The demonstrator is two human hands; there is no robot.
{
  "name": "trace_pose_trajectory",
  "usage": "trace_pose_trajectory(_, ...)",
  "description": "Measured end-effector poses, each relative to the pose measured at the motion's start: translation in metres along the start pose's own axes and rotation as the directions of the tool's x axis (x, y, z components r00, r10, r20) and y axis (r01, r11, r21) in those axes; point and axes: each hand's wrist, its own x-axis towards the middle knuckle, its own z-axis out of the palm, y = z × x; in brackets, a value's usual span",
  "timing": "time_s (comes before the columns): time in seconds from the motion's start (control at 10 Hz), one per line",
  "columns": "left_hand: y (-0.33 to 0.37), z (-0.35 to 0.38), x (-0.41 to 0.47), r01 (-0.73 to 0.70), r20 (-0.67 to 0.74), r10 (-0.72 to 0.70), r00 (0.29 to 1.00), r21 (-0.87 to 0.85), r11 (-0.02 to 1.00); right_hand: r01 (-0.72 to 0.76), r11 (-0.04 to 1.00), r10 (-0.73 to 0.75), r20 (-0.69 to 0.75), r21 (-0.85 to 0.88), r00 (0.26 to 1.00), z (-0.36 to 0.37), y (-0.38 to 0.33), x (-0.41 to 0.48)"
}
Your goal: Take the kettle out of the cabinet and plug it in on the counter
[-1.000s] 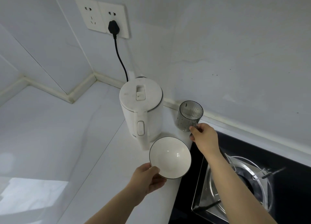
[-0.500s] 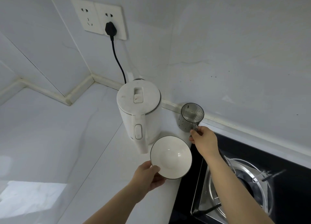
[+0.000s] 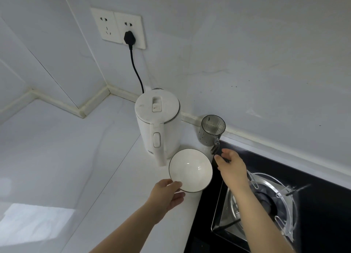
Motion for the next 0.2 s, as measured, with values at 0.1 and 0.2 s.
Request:
trace_pose_trajectory(0.1, -0.0012, 0.0013, -0.0133, -0.012, -0.026, 0.012, 1.0, 0.009, 1.0, 0.012, 0.999, -0.013, 0.012, 0.037, 1.0, -0.0035, 0.0011, -0.0143)
trace_pose_trajectory(0.2, -0.0056, 0.0017, -0.0193, -0.041, -0.042, 0.041, 0.998, -0.007, 0.999, 0.036, 0.997, -0.036, 0.001, 0.063, 0.999, -0.0071, -0.0006, -0.0225)
